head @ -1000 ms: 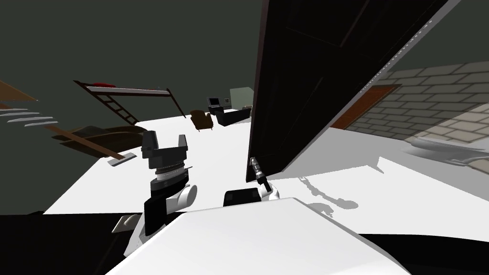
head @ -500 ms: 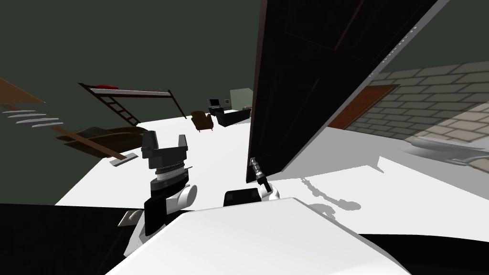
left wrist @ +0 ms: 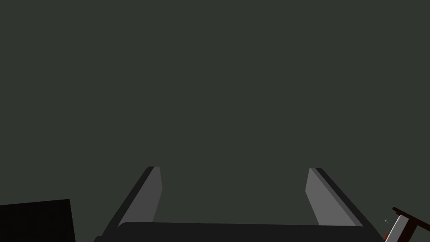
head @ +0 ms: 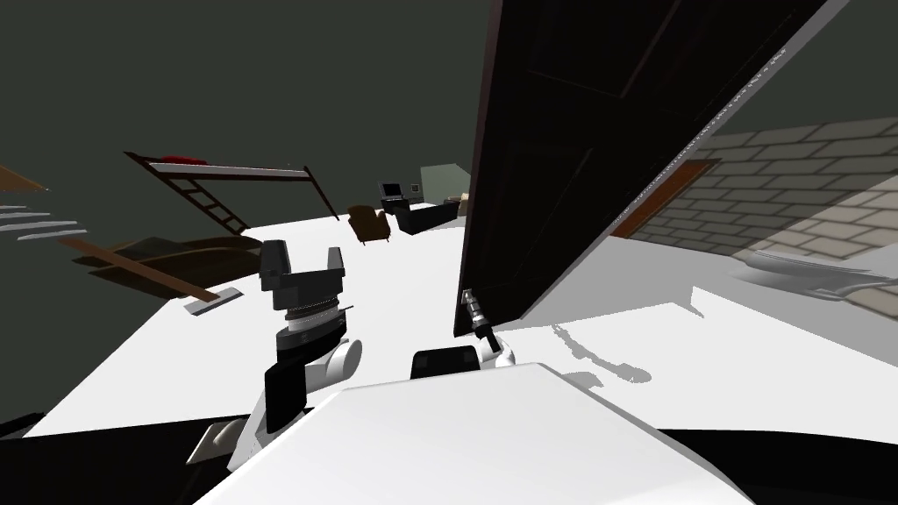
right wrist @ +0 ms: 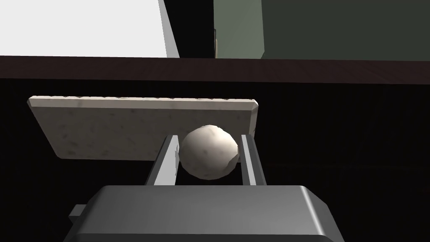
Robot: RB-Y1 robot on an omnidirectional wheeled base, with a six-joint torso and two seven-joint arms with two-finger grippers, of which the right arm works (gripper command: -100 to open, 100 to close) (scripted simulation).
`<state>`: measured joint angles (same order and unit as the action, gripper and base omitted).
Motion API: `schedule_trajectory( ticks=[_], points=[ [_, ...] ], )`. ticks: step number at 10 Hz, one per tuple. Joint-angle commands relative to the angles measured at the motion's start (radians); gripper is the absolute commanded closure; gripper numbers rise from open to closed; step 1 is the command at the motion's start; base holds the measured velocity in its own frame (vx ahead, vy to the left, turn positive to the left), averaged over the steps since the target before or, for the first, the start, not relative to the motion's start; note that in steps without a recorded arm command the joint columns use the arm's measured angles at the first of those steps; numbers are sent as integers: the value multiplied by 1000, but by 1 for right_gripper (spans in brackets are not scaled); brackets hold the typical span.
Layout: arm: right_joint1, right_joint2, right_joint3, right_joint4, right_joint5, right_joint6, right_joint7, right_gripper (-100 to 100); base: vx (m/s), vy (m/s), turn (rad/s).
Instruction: Push the door open
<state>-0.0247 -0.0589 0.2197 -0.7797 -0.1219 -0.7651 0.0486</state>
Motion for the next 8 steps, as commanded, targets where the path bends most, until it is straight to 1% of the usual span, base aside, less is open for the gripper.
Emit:
schedule_trajectory(
  ticks=[1,2,3,7,8],
  points=[
    [-14,-1,-30,-2,-11,2,9,100,197,102,-41],
    [-14,-1,-30,-2,-11,2,9,100,144,77,-46],
    [-20,2,-52,3,-19,4,14,100,164,94,-61],
    [-35,19,-101,15,-37,8,24,100,187,114,-73],
    [-36,18,-92,31,-33,3,21,100,92,36,-21]
  ],
)
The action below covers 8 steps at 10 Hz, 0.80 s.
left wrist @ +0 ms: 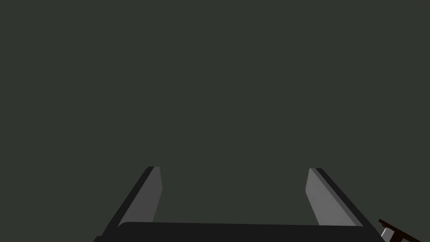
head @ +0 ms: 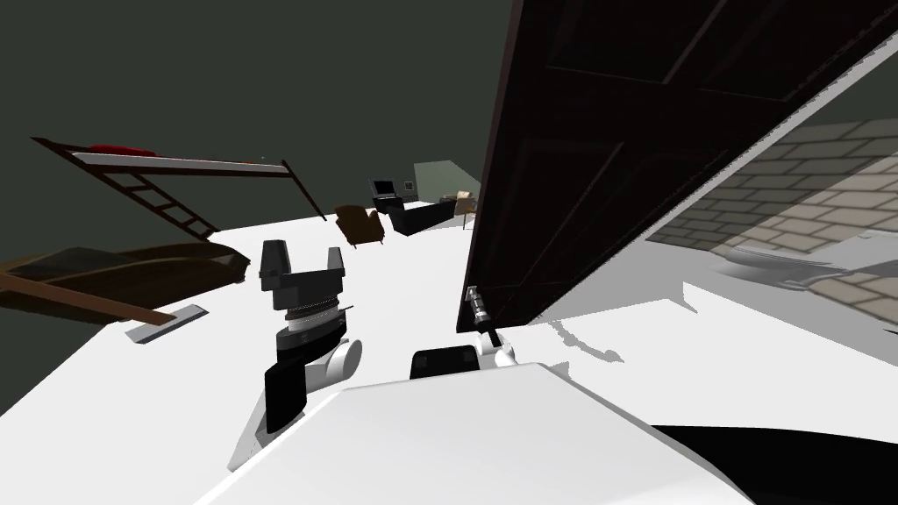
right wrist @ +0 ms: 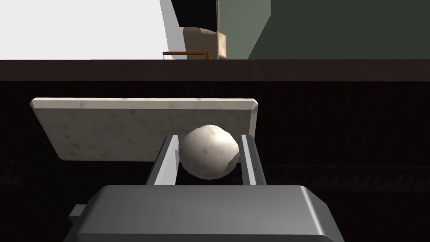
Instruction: Push the door open
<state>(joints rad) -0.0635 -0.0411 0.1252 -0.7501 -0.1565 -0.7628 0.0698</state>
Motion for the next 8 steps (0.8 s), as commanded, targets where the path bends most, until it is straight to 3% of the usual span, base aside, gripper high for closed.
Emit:
schedule_trajectory(
  ticks=[1,8],
  points=[
    [-2,-8,-18,2,-8,-1,5,100,158,71,-38],
    [-12,-17,-101,12,-46,-3,30,100,194,99,-74]
  ],
)
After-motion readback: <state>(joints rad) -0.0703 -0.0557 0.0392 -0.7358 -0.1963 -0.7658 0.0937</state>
